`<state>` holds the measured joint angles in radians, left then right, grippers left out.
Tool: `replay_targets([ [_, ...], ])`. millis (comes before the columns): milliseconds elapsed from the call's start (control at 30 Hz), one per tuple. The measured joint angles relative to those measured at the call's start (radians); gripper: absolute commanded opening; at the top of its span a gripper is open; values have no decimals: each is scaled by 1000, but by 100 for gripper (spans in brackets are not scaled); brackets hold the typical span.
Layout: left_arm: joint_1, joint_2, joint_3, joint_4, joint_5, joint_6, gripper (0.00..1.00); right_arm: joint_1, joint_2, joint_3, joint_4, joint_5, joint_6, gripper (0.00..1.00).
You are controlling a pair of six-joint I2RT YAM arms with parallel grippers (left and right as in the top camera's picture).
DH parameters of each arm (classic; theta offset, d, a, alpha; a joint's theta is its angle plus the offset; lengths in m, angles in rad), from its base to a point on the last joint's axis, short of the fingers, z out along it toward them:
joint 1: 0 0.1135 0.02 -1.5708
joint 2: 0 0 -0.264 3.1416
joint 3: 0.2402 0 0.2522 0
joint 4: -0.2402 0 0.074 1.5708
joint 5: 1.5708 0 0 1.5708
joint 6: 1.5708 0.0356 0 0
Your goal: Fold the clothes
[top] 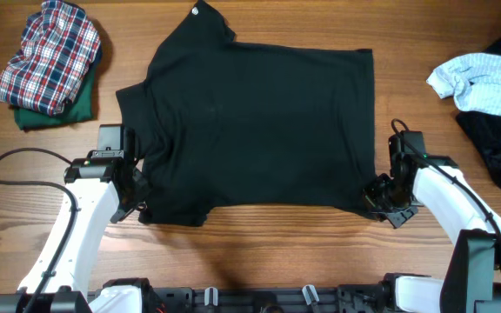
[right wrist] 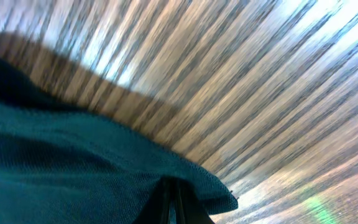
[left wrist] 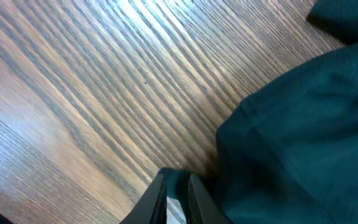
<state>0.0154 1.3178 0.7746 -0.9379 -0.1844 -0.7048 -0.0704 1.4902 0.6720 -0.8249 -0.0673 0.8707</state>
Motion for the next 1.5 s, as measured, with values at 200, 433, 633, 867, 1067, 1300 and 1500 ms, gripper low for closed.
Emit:
replay_targets([
  [200, 0, 0, 0, -3, -5, 9, 5, -10, 0, 37, -55, 42, -28, 4],
  [433, 0, 0, 37, -61, -3, 20, 4, -12, -84, 165, -102, 57, -138, 17],
  [633, 0, 0, 121, -33, 30, 48, 4, -13, -219, 221, 53, -49, -302, 33],
  [867, 1, 0, 151, 259, 213, 144, 6, -12, -202, 230, 222, -190, -457, 34],
  [1067, -10, 4, 173, 363, 308, 229, 5, 18, -111, 338, 195, -223, -560, 35],
  [1300, -95, 140, 341, 364, 300, 315, 7, 81, 74, 658, 108, -223, -680, 31],
  [1500, -140, 370, 528, 380, 286, 360, 6, 99, 286, 816, 166, -220, -734, 4],
])
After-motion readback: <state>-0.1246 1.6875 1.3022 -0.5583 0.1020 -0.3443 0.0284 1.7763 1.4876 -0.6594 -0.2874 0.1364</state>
